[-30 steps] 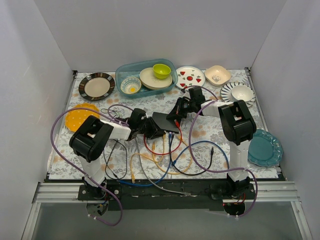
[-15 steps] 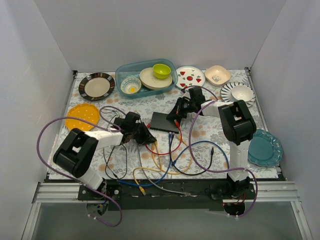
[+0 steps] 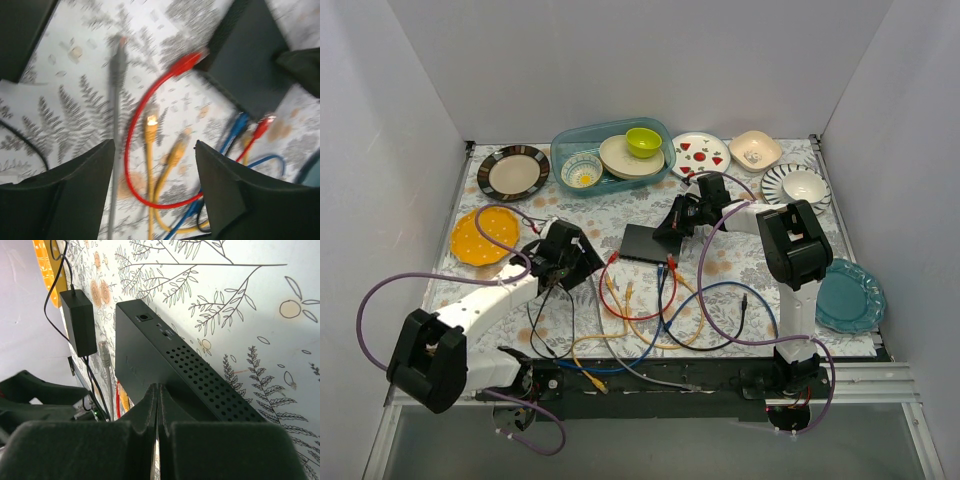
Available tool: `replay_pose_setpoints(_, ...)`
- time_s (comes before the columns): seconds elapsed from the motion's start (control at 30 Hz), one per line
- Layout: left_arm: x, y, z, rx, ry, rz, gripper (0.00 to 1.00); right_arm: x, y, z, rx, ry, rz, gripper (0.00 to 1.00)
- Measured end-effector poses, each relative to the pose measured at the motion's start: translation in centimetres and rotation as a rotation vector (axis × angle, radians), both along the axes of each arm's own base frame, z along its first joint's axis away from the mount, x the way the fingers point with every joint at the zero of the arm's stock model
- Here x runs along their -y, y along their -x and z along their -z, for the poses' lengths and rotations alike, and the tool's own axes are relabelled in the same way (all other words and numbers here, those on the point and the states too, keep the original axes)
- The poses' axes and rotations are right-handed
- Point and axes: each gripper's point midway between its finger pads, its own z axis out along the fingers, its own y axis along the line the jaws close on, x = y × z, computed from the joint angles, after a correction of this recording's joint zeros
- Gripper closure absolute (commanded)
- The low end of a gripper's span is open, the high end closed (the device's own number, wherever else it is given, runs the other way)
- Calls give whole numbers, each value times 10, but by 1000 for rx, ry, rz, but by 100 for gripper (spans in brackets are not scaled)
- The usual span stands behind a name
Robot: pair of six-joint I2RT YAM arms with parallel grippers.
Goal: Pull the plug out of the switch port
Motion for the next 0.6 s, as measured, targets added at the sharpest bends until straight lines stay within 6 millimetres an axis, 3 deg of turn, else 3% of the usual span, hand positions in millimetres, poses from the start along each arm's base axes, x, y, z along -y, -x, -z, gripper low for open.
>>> replay_pose_setpoints(0.13, 15, -28, -35, 123, 69, -2, 35, 1, 0, 0, 3, 7, 1, 99)
replay_pose_setpoints(0.27, 56, -55, -51, 167, 194, 89, 53, 2, 0, 0, 15, 17, -1, 99)
replay_pose_setpoints(0.37, 92, -62, -30, 119, 242, 181, 60, 4, 1, 0, 21, 24, 2, 99)
replay_pose_setpoints(0.47, 119, -46, 4, 27, 263, 268, 69, 5, 1, -1, 22, 27, 3, 99)
replay_pose_setpoints(0.6, 138, -27, 24, -38, 305, 334, 69, 5, 1, -1, 22, 27, 4, 99)
